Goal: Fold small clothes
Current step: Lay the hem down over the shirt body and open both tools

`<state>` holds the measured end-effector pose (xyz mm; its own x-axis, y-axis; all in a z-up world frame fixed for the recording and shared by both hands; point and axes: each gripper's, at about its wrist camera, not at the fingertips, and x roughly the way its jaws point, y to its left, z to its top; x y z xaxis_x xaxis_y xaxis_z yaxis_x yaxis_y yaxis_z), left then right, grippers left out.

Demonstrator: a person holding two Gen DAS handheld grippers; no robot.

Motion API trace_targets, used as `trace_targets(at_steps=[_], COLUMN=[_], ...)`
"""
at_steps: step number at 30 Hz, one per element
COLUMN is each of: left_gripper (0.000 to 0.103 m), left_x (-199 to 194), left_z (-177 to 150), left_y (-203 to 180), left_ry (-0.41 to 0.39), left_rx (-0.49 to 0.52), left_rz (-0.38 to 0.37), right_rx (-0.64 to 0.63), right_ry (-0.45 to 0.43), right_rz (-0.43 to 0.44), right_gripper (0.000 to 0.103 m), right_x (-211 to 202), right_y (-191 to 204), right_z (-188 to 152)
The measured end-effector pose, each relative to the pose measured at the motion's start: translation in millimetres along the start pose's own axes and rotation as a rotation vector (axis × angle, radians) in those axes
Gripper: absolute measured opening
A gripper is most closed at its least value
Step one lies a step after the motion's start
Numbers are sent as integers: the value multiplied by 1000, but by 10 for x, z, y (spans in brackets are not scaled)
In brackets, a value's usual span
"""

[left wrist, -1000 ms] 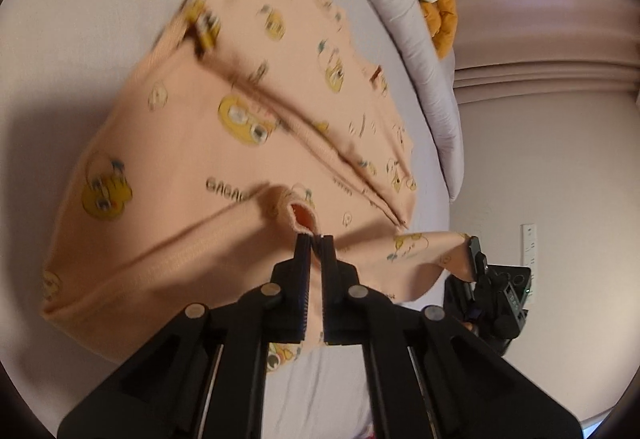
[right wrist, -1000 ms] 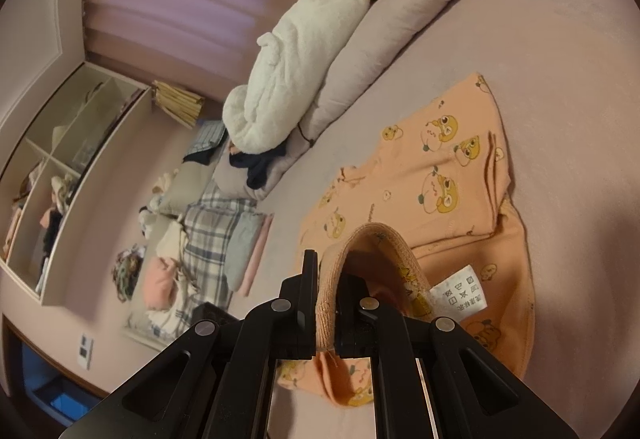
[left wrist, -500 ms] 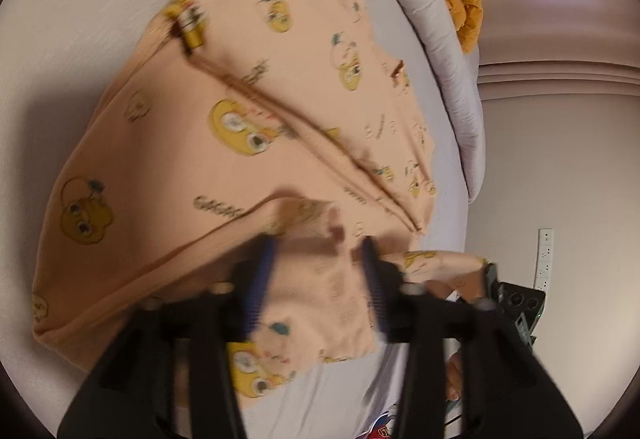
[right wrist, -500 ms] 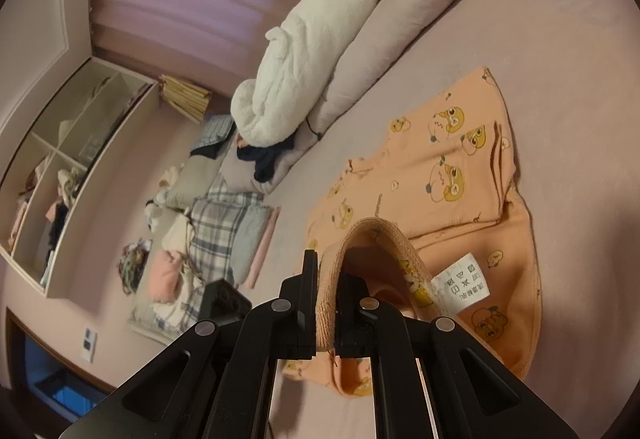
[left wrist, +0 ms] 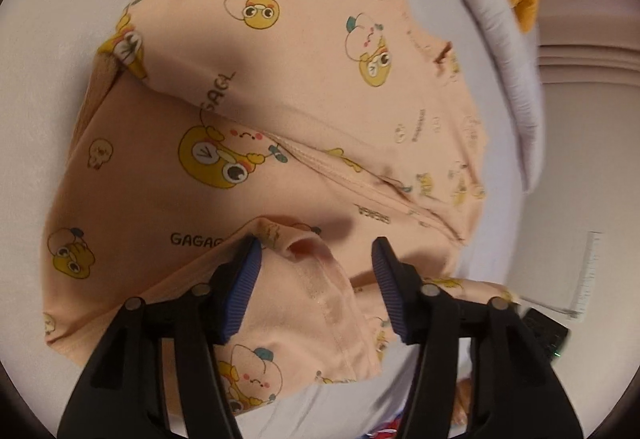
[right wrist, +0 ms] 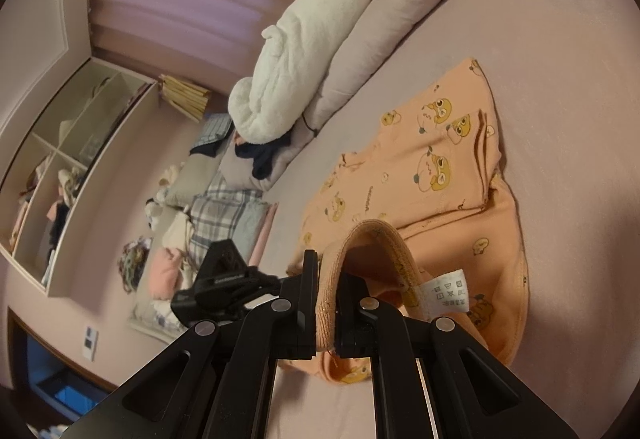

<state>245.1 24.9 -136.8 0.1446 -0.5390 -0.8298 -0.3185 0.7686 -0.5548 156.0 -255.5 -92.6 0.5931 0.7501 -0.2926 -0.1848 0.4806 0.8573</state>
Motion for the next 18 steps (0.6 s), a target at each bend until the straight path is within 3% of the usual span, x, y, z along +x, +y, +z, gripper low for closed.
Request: trace_targets(at_steps=[3, 6, 18], left_gripper=[22, 8, 6], left_x=[21, 18, -312], left_z=[-17, -5, -176], left_y=[-56, 34, 142], left_ry=[-12, -17, -143], left_rx=[42, 23, 41], left_rz=[91, 100, -86], right_rx=[0, -3, -20], right_ry=[-4, -3, -31], right_rz=[6, 7, -4], right_gripper=[9, 9, 9], right_x=[-22, -31, -86], right_y=[-6, 1, 91], right_z=[-12, -26, -15])
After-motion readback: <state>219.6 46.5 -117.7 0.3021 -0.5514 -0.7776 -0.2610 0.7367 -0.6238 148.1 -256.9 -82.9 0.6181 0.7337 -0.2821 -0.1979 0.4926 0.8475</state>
